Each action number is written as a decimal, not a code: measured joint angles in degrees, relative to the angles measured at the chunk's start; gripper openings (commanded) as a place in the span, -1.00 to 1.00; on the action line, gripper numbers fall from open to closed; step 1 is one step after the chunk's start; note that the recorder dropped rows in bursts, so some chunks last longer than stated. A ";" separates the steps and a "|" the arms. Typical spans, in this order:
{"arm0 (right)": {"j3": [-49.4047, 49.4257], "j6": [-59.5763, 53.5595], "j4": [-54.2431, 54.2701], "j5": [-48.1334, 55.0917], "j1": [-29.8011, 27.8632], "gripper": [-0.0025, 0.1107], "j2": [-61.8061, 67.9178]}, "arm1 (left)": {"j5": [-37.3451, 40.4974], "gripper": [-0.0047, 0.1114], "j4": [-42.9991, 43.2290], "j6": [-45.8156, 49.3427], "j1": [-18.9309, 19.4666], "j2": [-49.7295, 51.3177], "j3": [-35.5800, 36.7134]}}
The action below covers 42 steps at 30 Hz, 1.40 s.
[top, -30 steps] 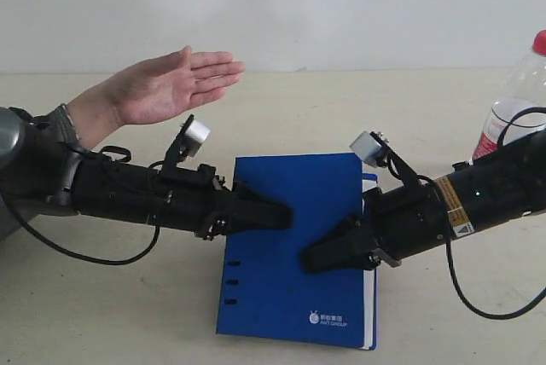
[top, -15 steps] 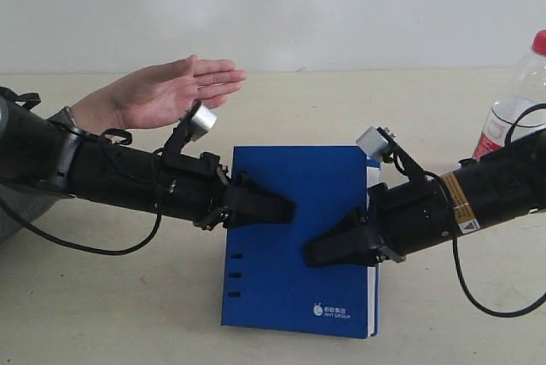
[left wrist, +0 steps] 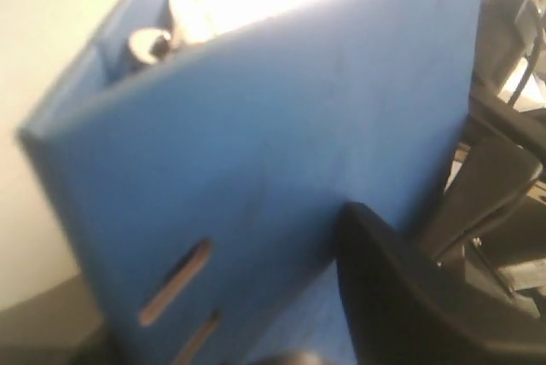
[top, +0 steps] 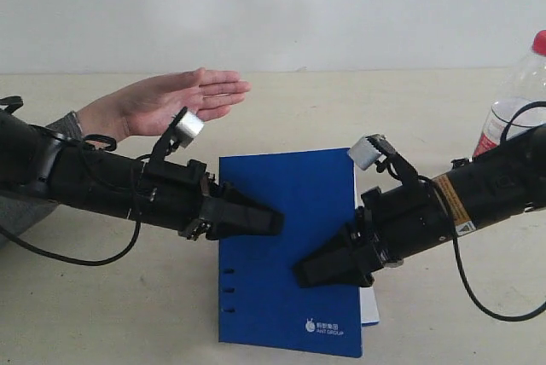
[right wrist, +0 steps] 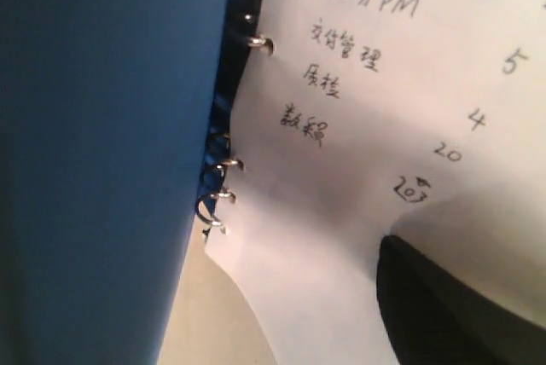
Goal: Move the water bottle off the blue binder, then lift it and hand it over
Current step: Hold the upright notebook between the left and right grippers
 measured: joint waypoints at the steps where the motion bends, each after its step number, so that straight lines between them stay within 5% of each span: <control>1: 0.00 -0.33 0.00 0.30 0.10 0.35 -0.12 | 0.24 -0.83 0.47 0.21 0.28 0.00 0.14; 26: -0.11 2.66 -0.62 23.99 0.52 0.36 -10.79 | 3.13 -0.83 1.51 3.82 2.27 -0.36 2.17; 36: -1.22 -3.31 6.00 17.05 -0.48 0.36 -2.46 | 0.75 -0.83 2.60 3.47 2.54 -0.36 2.58; 42: -3.60 -4.92 0.36 0.66 -0.53 0.35 0.98 | 4.04 -0.83 4.62 5.28 2.93 -0.45 2.79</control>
